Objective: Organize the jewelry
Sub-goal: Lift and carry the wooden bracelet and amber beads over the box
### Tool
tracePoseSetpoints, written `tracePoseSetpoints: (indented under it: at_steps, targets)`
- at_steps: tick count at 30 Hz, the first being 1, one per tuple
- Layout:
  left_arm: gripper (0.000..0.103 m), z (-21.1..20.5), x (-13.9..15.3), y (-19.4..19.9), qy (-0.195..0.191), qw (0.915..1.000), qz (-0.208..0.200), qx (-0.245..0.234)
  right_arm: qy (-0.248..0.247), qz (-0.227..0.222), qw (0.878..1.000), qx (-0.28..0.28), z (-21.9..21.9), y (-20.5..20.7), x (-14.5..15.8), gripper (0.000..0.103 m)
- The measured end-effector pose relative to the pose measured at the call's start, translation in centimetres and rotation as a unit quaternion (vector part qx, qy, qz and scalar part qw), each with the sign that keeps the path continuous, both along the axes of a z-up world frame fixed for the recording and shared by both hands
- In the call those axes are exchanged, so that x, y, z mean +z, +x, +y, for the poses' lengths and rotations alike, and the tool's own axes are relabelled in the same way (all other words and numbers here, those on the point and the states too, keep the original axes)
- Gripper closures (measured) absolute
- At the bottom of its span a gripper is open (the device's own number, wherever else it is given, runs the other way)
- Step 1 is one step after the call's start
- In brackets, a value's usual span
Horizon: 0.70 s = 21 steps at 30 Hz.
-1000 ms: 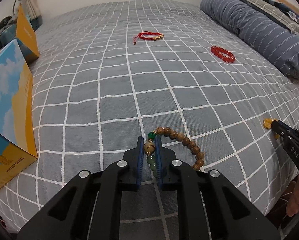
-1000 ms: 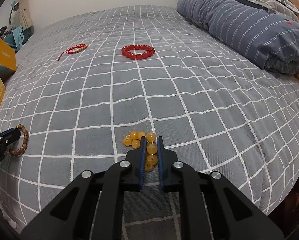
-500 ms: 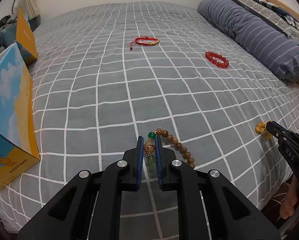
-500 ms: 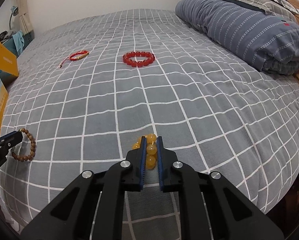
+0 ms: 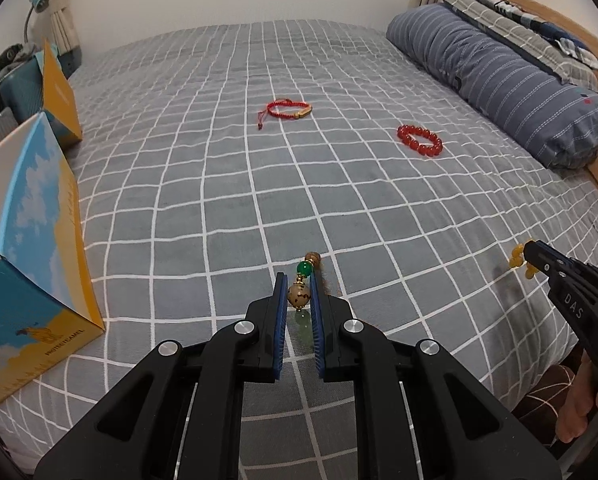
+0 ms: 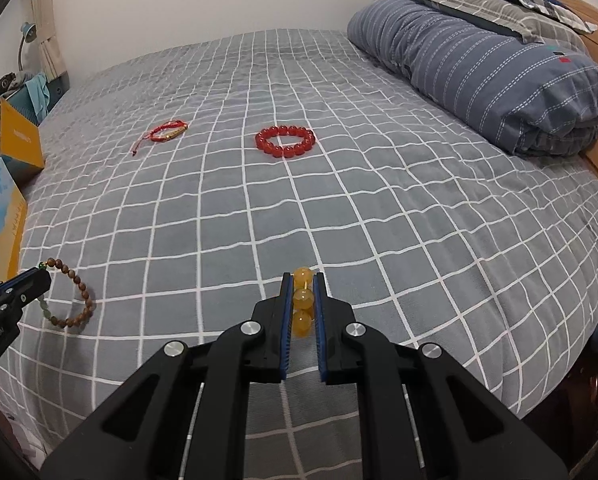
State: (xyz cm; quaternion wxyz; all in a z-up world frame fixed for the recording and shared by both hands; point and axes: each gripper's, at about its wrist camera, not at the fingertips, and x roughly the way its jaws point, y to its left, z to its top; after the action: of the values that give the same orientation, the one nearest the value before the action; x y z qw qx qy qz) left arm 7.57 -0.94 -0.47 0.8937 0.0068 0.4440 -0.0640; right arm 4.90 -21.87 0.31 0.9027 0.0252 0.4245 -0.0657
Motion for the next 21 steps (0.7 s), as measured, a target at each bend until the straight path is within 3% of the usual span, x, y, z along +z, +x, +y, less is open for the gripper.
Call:
tracePoseSetpoints:
  at_steps: [21]
  targets:
    - [0.092, 4.2, 5.3, 0.2, -0.001, 0.9992, -0.032, 0.023, 0.002, -0.026, 0.999, 0.03, 5.8, 2.2, 6.3, 0.094]
